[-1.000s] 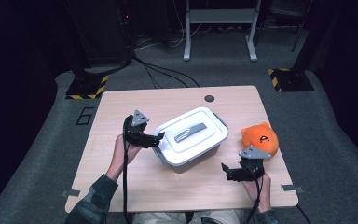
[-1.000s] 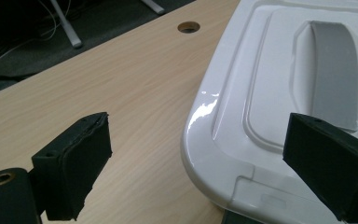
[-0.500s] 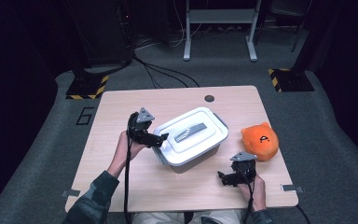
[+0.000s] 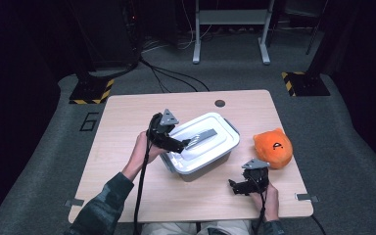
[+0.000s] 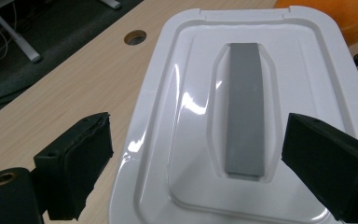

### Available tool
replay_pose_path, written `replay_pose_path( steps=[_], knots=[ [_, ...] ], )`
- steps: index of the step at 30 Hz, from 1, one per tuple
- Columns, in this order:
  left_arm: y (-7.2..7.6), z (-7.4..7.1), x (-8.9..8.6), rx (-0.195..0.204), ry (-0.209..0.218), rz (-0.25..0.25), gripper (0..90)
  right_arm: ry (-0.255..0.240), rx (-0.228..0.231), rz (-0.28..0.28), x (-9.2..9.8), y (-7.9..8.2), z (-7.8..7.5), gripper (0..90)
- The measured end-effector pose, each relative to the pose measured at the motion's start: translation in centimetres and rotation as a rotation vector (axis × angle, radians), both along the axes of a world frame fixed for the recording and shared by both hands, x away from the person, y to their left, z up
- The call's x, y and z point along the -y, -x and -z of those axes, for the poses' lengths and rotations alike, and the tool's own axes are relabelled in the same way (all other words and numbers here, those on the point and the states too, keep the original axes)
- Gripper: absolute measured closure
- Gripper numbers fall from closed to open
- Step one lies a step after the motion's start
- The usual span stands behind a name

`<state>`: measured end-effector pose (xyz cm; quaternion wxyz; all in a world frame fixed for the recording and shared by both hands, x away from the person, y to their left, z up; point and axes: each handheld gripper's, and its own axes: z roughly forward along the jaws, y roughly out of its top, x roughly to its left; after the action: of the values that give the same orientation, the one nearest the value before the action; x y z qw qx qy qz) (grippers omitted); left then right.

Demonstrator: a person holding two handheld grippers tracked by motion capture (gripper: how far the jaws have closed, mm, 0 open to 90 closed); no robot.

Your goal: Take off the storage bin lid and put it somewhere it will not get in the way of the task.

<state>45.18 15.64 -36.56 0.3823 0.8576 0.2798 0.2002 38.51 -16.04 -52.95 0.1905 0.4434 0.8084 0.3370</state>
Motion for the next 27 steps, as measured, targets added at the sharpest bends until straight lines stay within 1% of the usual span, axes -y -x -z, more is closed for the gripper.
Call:
replay_pose_path(
  steps=[3,5,9,10,15,16,20,23,25,27],
  knots=[
    [-0.4,0.0,0.8,-0.003,-0.018,0.018,9.4,-0.002,0.003,-0.004,0.0,0.0,0.0,0.0],
    [-0.6,0.2,1.5,-0.006,-0.024,0.024,9.4,-0.004,-0.004,0.002,0.0,0.0,0.0,0.1],
    [-1.2,0.7,2.9,-0.022,-0.038,0.038,9.2,-0.008,-0.004,0.003,0.1,0.0,0.0,0.5],
    [-1.3,0.8,3.2,-0.029,-0.039,0.035,8.9,-0.009,-0.003,0.001,0.1,0.0,0.0,0.7],
    [-1.7,1.4,4.5,-0.034,-0.054,0.037,9.1,-0.01,-0.003,0.003,0.1,0.0,0.0,1.3],
    [-1.8,1.6,4.7,-0.04,-0.059,0.045,10.9,-0.009,-0.002,0.001,0.1,0.0,0.0,1.5],
    [-1.7,1.9,5.2,-0.035,-0.07,0.058,17.3,-0.008,-0.001,-0.001,0.1,0.0,0.0,1.5],
    [-1.7,1.8,5.3,-0.04,-0.062,0.077,34.1,-0.011,0.0,-0.001,0.1,0.0,0.0,1.7],
    [-1.6,1.8,5.3,-0.036,-0.068,0.081,40.8,-0.012,-0.001,0.001,0.1,0.0,0.0,1.8],
    [-1.6,1.9,5.4,-0.042,-0.07,0.09,44.3,-0.011,-0.001,0.001,0.1,0.0,0.0,1.9]
  ],
)
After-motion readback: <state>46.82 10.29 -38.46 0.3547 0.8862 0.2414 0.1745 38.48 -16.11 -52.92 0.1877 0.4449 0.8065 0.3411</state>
